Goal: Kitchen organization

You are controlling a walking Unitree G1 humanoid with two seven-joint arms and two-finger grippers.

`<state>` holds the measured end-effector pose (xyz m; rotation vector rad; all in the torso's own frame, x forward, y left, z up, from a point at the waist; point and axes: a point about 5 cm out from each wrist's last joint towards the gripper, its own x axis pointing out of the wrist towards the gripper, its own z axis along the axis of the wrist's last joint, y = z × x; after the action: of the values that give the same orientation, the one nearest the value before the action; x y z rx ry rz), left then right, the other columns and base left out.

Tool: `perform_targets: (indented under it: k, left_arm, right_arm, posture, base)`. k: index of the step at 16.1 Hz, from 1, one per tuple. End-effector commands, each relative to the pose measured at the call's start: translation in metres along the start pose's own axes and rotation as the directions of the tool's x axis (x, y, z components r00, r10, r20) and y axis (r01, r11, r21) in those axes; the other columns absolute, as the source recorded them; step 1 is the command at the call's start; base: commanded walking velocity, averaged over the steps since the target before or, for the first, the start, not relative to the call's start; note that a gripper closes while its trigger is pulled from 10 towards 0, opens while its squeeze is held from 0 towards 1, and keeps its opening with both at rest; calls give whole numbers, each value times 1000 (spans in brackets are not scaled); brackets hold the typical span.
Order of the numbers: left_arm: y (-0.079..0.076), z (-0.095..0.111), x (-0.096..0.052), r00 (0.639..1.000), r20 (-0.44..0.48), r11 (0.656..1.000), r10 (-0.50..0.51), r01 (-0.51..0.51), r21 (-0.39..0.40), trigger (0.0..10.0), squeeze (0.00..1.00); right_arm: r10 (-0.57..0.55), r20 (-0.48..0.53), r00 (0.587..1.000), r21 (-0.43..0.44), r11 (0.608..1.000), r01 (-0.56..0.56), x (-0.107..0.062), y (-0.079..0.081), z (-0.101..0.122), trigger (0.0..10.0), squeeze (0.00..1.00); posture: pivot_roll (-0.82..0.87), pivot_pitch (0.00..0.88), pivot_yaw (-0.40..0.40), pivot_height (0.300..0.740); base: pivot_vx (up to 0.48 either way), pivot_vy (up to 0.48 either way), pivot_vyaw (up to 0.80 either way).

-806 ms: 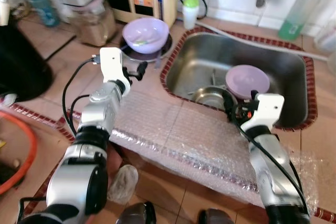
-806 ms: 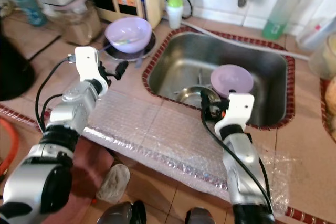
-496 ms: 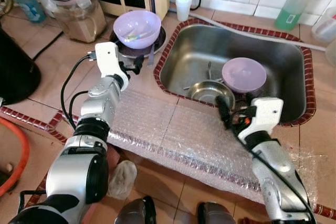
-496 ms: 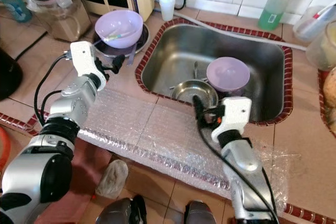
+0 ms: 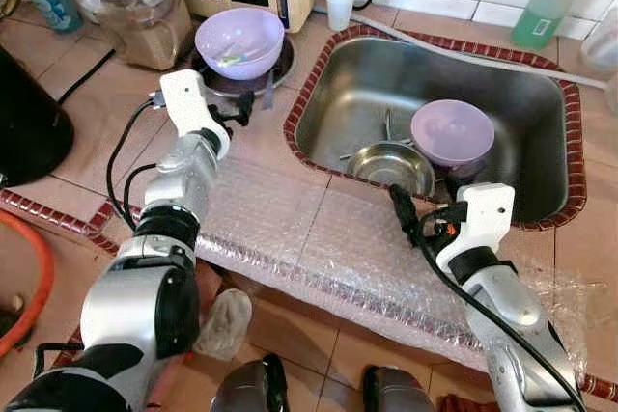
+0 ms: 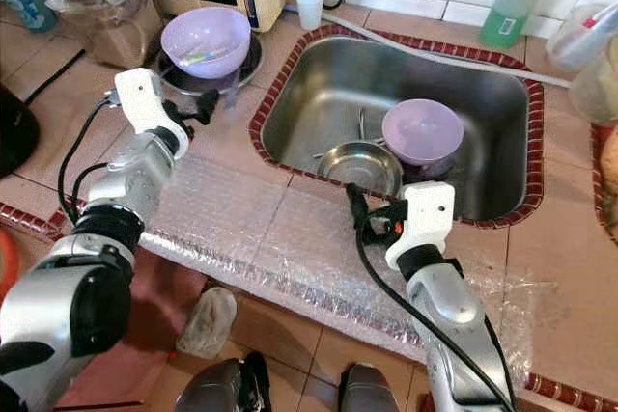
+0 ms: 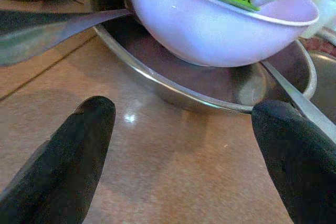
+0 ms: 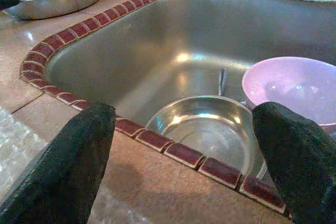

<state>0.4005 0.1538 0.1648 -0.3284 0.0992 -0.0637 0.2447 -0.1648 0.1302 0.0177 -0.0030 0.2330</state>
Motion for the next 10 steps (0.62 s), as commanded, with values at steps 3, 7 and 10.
perform_targets:
  k: [3,7,10]
  left_arm:
    - [3,7,0,999,14,999,29,-29,-29,10000,0]
    - [3,15,-3,998,53,996,43,-39,-77,10000,0]
    - [-3,21,-5,997,76,997,22,-16,-82,10000,0]
  right_arm:
    - [26,-28,999,-2,1000,-26,1,6,-3,10000,133]
    - [59,-33,998,-4,998,-59,5,13,-4,10000,0]
    - [63,-32,998,-5,998,-63,7,14,-4,10000,0]
  posture:
    - [-231,192,90,740]
    - [-210,189,84,740]
    - [-205,190,87,740]
  base:
    - [0,0,0]
    - [0,0,0]
    - [0,0,0]
